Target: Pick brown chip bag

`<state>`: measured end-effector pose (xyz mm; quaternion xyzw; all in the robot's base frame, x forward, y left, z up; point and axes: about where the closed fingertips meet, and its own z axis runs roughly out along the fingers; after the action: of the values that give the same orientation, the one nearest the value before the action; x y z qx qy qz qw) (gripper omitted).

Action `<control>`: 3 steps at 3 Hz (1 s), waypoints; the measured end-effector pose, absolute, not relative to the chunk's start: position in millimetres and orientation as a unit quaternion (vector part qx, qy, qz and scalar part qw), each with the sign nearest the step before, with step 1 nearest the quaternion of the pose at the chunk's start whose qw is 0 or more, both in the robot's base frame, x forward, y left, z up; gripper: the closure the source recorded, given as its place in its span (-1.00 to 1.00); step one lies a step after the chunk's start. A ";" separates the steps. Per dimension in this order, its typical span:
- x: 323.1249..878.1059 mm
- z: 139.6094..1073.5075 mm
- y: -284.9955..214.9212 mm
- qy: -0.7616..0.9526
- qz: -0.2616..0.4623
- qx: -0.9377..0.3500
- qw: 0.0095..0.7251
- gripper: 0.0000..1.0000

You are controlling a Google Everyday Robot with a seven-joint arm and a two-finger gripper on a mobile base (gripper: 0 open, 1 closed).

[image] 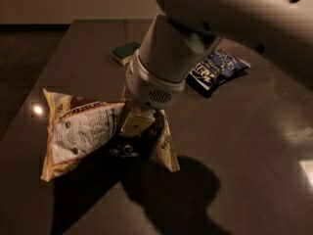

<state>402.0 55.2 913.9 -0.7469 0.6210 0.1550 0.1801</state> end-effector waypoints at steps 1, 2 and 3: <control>408.9 958.9 37.4 0.614 0.158 -0.742 0.217 1.00; 413.5 999.5 21.8 0.605 0.150 -0.741 0.250 1.00; 414.9 1025.9 11.1 0.596 0.145 -0.740 0.276 1.00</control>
Offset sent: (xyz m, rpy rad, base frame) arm 0.0198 -0.0568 0.1332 0.1594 -0.1572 -0.0132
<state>414.9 11.1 1025.9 -0.7399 0.5963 0.1445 0.2759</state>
